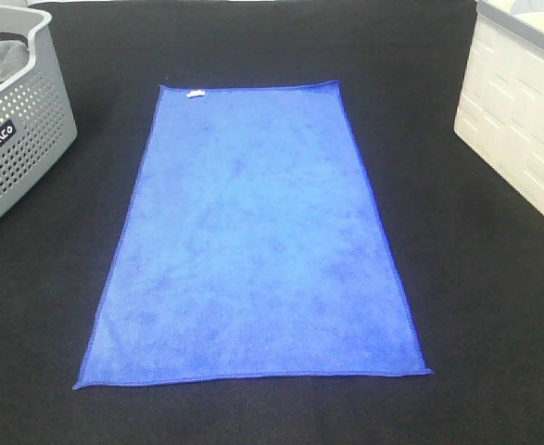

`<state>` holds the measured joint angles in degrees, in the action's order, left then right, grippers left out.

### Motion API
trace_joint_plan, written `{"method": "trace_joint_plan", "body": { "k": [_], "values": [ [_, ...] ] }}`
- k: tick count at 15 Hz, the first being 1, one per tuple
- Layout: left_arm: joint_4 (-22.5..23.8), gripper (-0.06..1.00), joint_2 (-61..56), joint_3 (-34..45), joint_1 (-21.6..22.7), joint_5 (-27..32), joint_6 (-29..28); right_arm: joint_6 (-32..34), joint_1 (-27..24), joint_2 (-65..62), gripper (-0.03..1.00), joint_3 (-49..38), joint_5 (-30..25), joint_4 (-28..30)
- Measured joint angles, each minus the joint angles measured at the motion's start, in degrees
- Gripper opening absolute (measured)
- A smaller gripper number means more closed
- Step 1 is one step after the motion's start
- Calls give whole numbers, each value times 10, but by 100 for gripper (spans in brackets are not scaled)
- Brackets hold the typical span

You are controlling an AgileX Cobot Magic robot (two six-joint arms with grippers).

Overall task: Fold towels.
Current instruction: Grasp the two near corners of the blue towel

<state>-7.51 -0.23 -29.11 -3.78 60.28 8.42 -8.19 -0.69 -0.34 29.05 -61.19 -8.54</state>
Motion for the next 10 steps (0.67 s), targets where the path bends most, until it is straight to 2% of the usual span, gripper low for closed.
{"method": "trace_joint_plan", "body": {
  "k": [10],
  "values": [
    [0,64,0,0,0,0,0,0,0,0,76,0,0,0]
  ]
}}
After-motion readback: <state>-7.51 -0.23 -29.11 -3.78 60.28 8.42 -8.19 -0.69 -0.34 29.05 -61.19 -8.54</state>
